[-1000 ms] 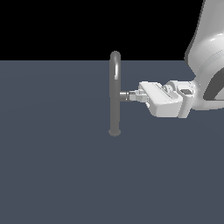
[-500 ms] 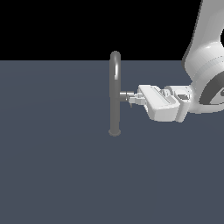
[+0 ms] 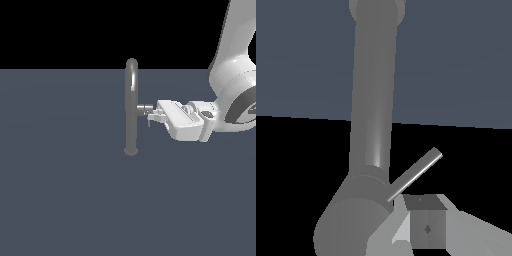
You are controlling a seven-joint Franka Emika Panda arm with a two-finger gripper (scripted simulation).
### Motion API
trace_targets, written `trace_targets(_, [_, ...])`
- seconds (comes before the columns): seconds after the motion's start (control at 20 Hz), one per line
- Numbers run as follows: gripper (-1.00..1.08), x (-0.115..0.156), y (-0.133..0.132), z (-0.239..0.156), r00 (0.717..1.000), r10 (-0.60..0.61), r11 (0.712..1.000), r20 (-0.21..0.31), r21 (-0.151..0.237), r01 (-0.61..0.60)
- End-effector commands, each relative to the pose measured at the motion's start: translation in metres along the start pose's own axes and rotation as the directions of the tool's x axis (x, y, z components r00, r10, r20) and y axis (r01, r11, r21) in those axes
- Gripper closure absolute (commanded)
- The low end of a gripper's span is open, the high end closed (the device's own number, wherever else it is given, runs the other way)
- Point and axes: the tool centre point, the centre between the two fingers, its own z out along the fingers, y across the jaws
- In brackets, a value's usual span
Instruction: Turn on the faucet by rotating a designated handle.
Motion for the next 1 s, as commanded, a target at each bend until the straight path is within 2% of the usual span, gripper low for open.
trace_targets(0.0, [1.08,0.043,-0.007,0.0,0.999,0.044,0.999,-0.03,0.032,-0.043])
trace_targets(0.1, [1.08,0.047,-0.008,0.0,0.998,0.049,0.998,-0.031,0.033,-0.048])
trace_targets(0.15, [1.08,0.004,0.0,-0.005,1.0,0.006,1.0,0.001,0.002,-0.006])
trace_targets(0.95, [1.08,0.054,-0.035,-0.001,0.998,0.05,0.998,-0.03,0.033,-0.049])
